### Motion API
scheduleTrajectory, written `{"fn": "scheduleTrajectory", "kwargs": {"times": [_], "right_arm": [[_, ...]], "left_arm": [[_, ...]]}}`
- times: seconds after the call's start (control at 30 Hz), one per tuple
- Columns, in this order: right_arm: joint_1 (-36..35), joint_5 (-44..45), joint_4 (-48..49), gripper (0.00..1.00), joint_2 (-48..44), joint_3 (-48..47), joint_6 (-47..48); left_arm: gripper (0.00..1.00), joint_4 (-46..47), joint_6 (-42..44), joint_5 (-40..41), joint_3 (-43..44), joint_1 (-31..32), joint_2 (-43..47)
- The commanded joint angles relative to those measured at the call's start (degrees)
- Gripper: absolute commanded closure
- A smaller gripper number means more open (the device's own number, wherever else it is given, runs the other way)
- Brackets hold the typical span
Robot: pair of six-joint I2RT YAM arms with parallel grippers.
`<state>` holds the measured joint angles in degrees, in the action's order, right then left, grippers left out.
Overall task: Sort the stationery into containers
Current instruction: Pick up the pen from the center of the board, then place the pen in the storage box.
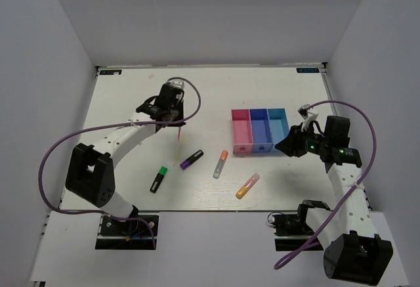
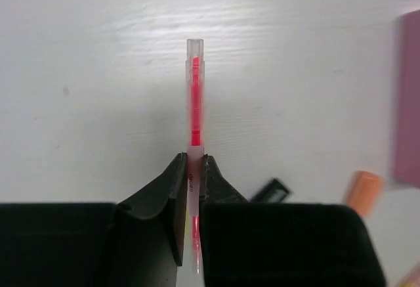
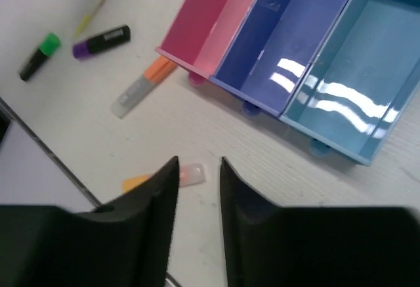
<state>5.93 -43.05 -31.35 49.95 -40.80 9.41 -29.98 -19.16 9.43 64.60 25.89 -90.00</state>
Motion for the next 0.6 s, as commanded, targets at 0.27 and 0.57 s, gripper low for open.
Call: {"fn": "scheduleTrajectory", "kwargs": {"times": [0.27, 0.57], "right_arm": [[0.13, 2.44, 0.42, 0.34, -0.56, -2.45, 0.17], [0.22, 3.23, 0.33, 0.34, -1.09, -2.45, 0.26]], "left_arm": [[0.99, 8.70, -11.33, -10.40, 17.92, 17.07, -9.21], [0.99, 14.59, -17.85, 0.76, 25.13, 22.18, -19.95]]}}
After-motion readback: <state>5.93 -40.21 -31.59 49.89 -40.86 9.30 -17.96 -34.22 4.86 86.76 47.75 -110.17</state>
